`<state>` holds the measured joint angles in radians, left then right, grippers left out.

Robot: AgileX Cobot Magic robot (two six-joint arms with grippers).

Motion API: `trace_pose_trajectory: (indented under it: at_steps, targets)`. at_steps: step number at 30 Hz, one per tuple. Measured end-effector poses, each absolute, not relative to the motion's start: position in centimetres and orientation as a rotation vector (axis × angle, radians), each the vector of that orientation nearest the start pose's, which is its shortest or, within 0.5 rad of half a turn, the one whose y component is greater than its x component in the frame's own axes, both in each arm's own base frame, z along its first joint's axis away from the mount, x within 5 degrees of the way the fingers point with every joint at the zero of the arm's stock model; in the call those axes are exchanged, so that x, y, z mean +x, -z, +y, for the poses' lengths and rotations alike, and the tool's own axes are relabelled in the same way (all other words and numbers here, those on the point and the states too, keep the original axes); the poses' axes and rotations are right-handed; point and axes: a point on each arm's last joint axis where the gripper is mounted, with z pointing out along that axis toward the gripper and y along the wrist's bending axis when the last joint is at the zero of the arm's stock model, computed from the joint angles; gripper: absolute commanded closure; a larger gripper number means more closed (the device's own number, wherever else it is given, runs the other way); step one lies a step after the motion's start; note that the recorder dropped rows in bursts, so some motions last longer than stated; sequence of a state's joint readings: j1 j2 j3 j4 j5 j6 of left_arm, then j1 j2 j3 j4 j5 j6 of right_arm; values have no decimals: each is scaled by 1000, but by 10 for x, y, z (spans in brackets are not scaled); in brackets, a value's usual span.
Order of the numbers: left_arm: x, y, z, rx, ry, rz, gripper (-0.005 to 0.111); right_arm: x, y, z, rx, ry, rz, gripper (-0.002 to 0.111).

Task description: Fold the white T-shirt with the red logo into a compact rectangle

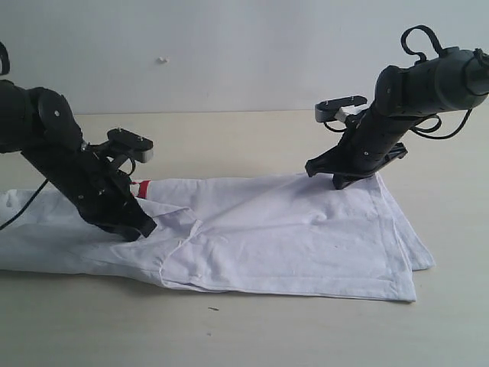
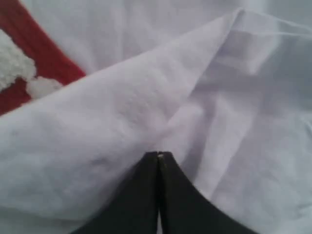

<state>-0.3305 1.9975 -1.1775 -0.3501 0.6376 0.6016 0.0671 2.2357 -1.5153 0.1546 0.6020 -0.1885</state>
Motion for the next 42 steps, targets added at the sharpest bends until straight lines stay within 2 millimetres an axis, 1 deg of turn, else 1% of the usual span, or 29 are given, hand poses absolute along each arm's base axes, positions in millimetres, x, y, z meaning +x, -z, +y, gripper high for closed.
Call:
trace_pose_trajectory:
  at_steps: [3,6,11,16,20,21,23,26,27,29,30,31,32,33,34,35,36,38,39,40,42]
  targets:
    - [352,-124,-139,920,279,2715,107,448,-105,38,-200,-124,2791,108]
    - [362,-132,-141,893,266,2667,107,448,-105,38,-200,-124,2791,108]
    - [372,-141,-144,857,247,2601,107,449,-105,38,-199,-123,2790,108]
    - [380,-145,-144,800,220,2536,107,449,-105,38,-203,-120,2790,108]
    - [383,-149,-144,785,202,2502,107,449,-105,38,-209,-114,2789,108]
    - [382,-156,-143,779,192,2489,107,449,-105,38,-209,-114,2789,108]
    - [383,-162,-136,749,177,2502,107,449,-105,38,-209,-114,2789,108]
    - [380,-160,-123,775,154,2576,107,449,-105,38,-209,-114,2789,108]
    - [378,-158,-115,780,126,2630,107,449,-105,38,-209,-114,2789,108]
    - [379,-158,-95,661,44,2712,107,448,-105,38,-209,-114,2791,108]
    - [381,-162,-74,532,13,2747,107,448,-105,38,-209,-114,2791,108]
    - [382,-164,-61,470,-4,2767,107,448,-105,38,-210,-114,2791,108]
    - [382,-165,-38,369,-22,2804,106,448,-105,38,-210,-114,2791,108]
    - [380,-164,-22,302,-28,2827,102,448,-105,38,-210,-114,2791,108]
    - [377,-160,-1,208,-28,2855,95,448,-105,37,-212,-112,2791,108]
    - [374,-157,13,122,-10,2868,81,448,-105,37,-212,-113,2793,106]
    - [371,-155,31,16,16,2878,76,448,-105,37,-212,-113,2793,105]
    - [370,-155,48,-78,55,2867,53,448,-105,37,-212,-113,2793,101]
    - [369,-155,55,-110,79,2858,46,448,-105,37,-212,-113,2793,100]
    - [369,-155,59,-136,103,2850,43,448,-105,37,-212,-113,2793,99]
    - [368,-156,70,-197,160,2826,46,448,-105,37,-212,-113,2793,97]
